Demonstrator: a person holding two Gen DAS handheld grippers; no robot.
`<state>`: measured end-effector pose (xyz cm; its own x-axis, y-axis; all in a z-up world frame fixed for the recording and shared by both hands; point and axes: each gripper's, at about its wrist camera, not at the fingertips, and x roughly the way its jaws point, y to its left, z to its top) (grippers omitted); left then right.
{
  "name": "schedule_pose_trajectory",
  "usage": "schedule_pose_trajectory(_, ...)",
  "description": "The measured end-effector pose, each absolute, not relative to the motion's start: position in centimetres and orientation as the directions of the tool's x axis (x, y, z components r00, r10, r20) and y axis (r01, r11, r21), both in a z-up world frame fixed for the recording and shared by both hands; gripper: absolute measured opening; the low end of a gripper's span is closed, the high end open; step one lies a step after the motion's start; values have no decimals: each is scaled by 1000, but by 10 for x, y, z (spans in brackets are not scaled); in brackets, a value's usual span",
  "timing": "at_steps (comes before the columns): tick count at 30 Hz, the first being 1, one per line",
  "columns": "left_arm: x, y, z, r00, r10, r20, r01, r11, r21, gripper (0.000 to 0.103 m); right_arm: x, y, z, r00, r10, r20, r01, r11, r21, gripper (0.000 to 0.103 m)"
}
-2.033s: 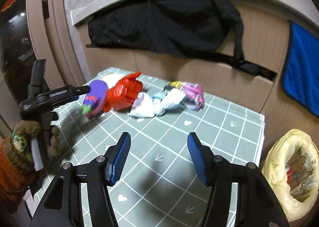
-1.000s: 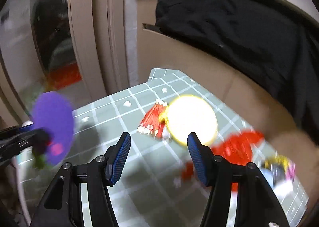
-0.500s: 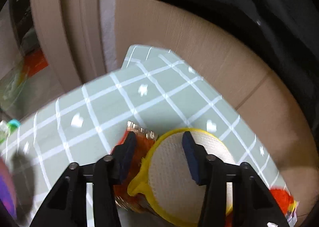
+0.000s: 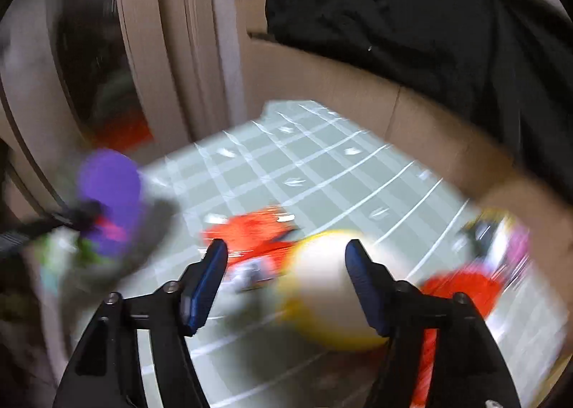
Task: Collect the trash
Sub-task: 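Grasp the red snack packets with the right tool while the left tool holds the sponge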
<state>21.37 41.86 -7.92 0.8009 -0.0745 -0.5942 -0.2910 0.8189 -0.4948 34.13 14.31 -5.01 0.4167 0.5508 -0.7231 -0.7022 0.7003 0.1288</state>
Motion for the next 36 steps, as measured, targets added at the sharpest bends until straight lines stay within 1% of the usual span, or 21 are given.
schedule_pose_trajectory(2,211,421,-76,807,-54,-589,-302,818,-490,33,332,148,-58,353,582,-732,-699,684,207,66)
schedule_pose_trajectory(3,209,421,-75,808,-48,-587,-307,816,-489,33,329,155,-64,344,576,-742,-696,687,210,66)
schedule_pose_trajectory(8,198,426,-71,812,-26,-584,-320,816,-481,33,334,182,-87,355,494,-794,-640,747,179,66)
schedule_pose_trajectory(11,197,426,-74,804,-32,-593,-320,818,-479,33,352,196,-95,396,459,-795,-603,783,152,66)
schedule_pose_trajectory(13,199,424,-76,799,-56,-599,-307,819,-485,33,365,205,-96,396,464,-792,-594,787,165,66)
schedule_pose_trajectory(16,202,422,-79,790,-67,-609,-302,823,-482,33,383,224,-102,391,420,-819,-592,796,125,66)
schedule_pose_trajectory(18,201,423,-79,792,-73,-606,-298,820,-488,33,394,233,-110,378,398,-836,-590,799,114,67)
schedule_pose_trajectory(20,199,426,-79,798,-80,-597,-290,817,-498,34,398,235,-109,409,392,-824,-582,807,95,66)
schedule_pose_trajectory(21,198,426,-78,801,-83,-593,-286,818,-500,37,402,236,-110,404,391,-827,-581,808,99,66)
schedule_pose_trajectory(22,197,426,-77,802,-88,-591,-280,818,-502,48,404,236,-111,397,401,-826,-583,805,111,66)
schedule_pose_trajectory(24,197,423,-75,804,-115,-583,-256,819,-514,62,404,230,-109,386,423,-820,-590,796,133,66)
schedule_pose_trajectory(26,200,414,-72,809,-129,-573,-228,831,-508,66,402,220,-104,393,452,-801,-592,791,156,66)
schedule_pose_trajectory(27,205,406,-72,807,-122,-578,-214,852,-478,68,399,213,-99,412,467,-782,-598,787,154,65)
schedule_pose_trajectory(29,216,393,-73,789,-81,-608,-220,888,-404,69,395,203,-88,461,473,-751,-606,786,123,66)
schedule_pose_trajectory(32,234,382,-82,760,-41,-649,-241,909,-340,69,394,195,-73,476,513,-714,-644,756,114,66)
schedule_pose_trajectory(33,239,382,-86,745,-36,-666,-254,908,-333,67,394,194,-68,472,523,-710,-664,741,105,66)
schedule_pose_trajectory(35,246,387,-92,722,-37,-691,-285,894,-345,43,397,199,-67,432,542,-721,-716,692,91,66)
schedule_pose_trajectory(36,246,392,-93,723,-40,-690,-295,885,-361,32,399,206,-69,391,550,-738,-752,653,88,66)
